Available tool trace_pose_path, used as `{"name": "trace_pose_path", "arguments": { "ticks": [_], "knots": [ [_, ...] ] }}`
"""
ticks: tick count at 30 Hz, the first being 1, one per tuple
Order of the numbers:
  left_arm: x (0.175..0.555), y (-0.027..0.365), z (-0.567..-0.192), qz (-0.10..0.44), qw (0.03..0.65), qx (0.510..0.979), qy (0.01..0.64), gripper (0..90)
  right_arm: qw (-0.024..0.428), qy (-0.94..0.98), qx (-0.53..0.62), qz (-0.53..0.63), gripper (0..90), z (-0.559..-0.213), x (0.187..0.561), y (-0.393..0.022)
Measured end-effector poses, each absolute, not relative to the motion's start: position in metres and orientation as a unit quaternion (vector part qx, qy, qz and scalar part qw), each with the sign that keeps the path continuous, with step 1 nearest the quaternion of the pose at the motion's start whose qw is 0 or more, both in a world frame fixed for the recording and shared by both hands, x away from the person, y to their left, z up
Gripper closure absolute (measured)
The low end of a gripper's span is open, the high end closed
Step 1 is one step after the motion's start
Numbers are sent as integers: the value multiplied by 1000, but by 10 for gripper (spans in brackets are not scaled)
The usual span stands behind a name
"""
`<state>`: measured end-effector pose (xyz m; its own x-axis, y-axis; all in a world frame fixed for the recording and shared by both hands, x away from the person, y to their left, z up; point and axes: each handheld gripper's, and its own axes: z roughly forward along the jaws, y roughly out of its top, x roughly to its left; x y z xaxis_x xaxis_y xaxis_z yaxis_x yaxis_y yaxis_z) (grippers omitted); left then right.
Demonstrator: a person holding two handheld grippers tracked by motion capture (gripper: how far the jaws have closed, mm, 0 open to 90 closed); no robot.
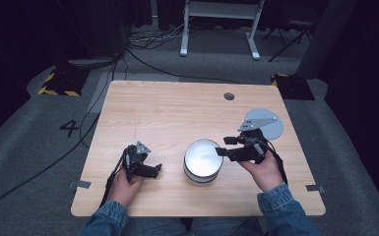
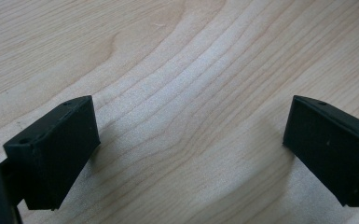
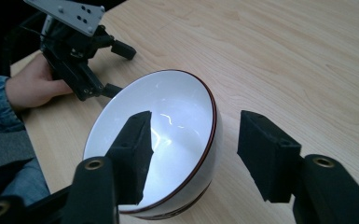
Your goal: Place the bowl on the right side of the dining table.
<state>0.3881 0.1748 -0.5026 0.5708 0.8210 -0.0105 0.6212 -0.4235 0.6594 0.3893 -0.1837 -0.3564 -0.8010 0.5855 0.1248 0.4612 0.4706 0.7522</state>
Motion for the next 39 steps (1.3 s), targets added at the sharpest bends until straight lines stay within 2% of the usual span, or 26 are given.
{"name": "trace_pose_path", "arguments": {
  "ticks": [8, 11, 16, 21, 29, 39],
  "knots": [
    [388, 175, -503, 159, 314, 829, 435, 33, 81, 882, 324, 331, 627, -367, 409, -162],
    [388, 175, -503, 159, 314, 829, 435, 33, 94, 889, 320, 312, 665, -370, 415, -157],
    [388, 175, -503, 160, 315, 829, 434, 33, 90, 898, 322, 285, 696, -375, 421, -146],
    [388, 175, -503, 160, 314, 829, 434, 33, 86, 910, 314, 257, 776, -378, 426, -138],
    [388, 175, -503, 160, 314, 829, 435, 33, 79, 914, 326, 226, 826, -378, 431, -129],
    [388, 175, -503, 160, 315, 829, 434, 33, 72, 915, 330, 221, 822, -368, 434, -127]
  ]
}}
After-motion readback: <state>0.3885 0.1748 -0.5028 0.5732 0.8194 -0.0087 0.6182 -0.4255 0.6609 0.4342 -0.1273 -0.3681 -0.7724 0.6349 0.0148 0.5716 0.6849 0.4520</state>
